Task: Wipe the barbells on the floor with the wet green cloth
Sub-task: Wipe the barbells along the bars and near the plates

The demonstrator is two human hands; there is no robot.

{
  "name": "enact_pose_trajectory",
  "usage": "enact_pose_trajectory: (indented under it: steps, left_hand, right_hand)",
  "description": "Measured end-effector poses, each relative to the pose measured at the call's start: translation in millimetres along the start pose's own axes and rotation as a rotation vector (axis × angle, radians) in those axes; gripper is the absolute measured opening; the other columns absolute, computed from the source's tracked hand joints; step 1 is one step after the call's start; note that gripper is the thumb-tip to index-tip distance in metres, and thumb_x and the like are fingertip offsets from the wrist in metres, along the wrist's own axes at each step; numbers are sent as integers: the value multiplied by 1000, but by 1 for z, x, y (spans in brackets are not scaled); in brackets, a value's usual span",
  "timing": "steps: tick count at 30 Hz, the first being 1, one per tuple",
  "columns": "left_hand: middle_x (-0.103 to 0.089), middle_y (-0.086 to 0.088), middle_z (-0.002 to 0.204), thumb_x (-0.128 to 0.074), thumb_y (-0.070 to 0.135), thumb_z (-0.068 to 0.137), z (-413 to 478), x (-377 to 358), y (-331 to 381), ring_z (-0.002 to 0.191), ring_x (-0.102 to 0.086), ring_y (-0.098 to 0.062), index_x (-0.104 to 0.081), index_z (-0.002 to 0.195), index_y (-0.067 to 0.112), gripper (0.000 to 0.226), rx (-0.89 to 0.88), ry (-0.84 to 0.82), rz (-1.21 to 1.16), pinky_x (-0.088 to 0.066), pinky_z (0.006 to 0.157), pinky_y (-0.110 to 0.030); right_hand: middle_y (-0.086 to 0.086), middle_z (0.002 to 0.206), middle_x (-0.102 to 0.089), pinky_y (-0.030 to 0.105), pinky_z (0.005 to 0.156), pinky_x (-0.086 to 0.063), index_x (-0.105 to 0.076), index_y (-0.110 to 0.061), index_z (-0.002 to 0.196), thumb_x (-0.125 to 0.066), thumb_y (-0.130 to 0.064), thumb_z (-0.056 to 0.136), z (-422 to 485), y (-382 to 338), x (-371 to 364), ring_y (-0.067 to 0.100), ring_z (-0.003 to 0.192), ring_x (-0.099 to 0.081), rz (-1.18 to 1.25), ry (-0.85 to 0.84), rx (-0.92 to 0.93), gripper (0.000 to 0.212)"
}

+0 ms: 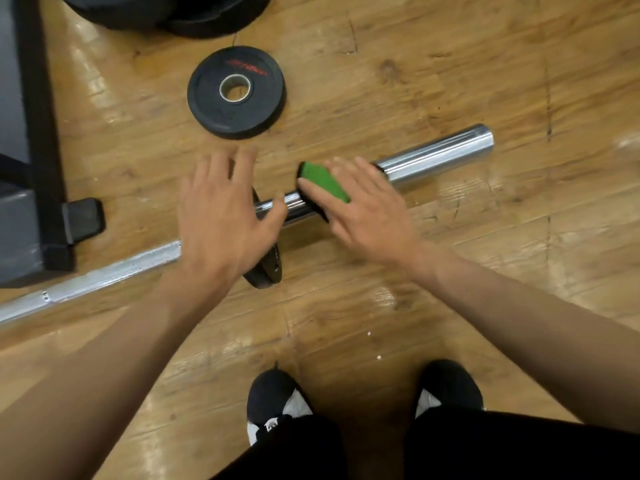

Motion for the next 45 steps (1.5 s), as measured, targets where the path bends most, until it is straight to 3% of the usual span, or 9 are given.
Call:
enact_pose_trajectory:
  steps: [6, 10, 12, 17, 23, 29, 34, 37, 45]
  left_hand:
    - [-58, -18, 133, -52, 49, 91, 15, 0, -3, 120, -53, -39, -41, 156, 7, 78, 7, 0, -105, -42, 99, -48]
    - [-55, -14, 140, -60, 45, 97, 33, 0, -6, 125, -51, -35, -32, 161, 13, 77, 49, -49, -156, -43, 99, -45]
    - [-52, -13, 145, -60, 42, 98, 43, 2, -9, 128, -51, -34, -30, 162, 13, 76, 86, -27, -185, -43, 102, -45]
    - [-44, -22, 157, -51, 49, 97, 39, 4, -10, 147, -38, -39, -36, 156, 2, 77, 126, 52, -40, -30, 122, -52]
    - [-38, -17, 164, -50, 58, 97, 39, 4, -13, 157, -22, -33, -29, 161, 9, 83, 147, 6, -213, -21, 127, -48]
    - [-55, -14, 146, -53, 55, 101, 62, 7, -11, 135, -50, -33, -41, 153, 10, 70, 144, 32, -245, -37, 117, -50]
    - [-60, -18, 130, -43, 65, 97, 73, 0, -10, 120, -56, -37, -49, 144, 7, 76, 136, -34, -128, -48, 96, -50]
    - [-59, -20, 133, -34, 72, 92, 69, -6, -15, 128, -52, -39, -51, 141, 7, 84, 141, -39, -46, -45, 102, -50]
    - [-26, -35, 162, -25, 85, 89, 30, -11, -4, 155, -11, -51, -23, 163, 11, 104, 117, -55, 117, -8, 128, -57]
  right_hand:
    - [29, 135, -56, 53, 125, -20, -59, -16, 143, -48, -27, 99, -32, 131, 25, 43, 135, -50, -11, 151, -330, 47]
    - [26, 121, -64, 58, 120, -28, -71, -8, 105, -53, -36, 102, 0, 107, 19, 42, 123, -57, -31, 274, -632, 34]
    - [21, 109, -67, 57, 113, -38, -71, -10, 99, -55, -33, 102, 31, 61, 12, 39, 110, -61, -26, 298, -492, 28]
    - [16, 106, -66, 50, 110, -37, -52, -22, 152, -49, -22, 98, 45, 42, 3, 36, 103, -60, 25, 172, -118, 54]
    - [22, 112, -60, 56, 118, -31, -59, -11, 137, -43, -24, 97, 5, 158, 21, 37, 111, -56, -18, 254, -346, 45]
    - [15, 130, -65, 50, 125, -19, -69, -17, 127, -51, -49, 102, 27, 138, 9, 32, 138, -50, -30, 348, -684, 44]
    - [14, 134, -64, 49, 125, -23, -60, -21, 145, -48, -40, 107, 55, 34, -13, 33, 136, -52, 42, 269, -269, 43]
    - [16, 128, -66, 47, 121, -31, -56, -22, 149, -48, -43, 106, 55, 39, -12, 33, 128, -58, -26, 194, -102, 48]
    - [17, 116, -69, 46, 127, -15, -70, -18, 126, -47, -53, 100, 11, 153, 22, 32, 130, -56, -53, 148, -637, 49]
Point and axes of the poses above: each hand's wrist, its own z-axis towards the middle knuckle, its own x-axis out of the back of the hand, y = z × x, the point moved 7 cm from there along z, towards the middle knuckle
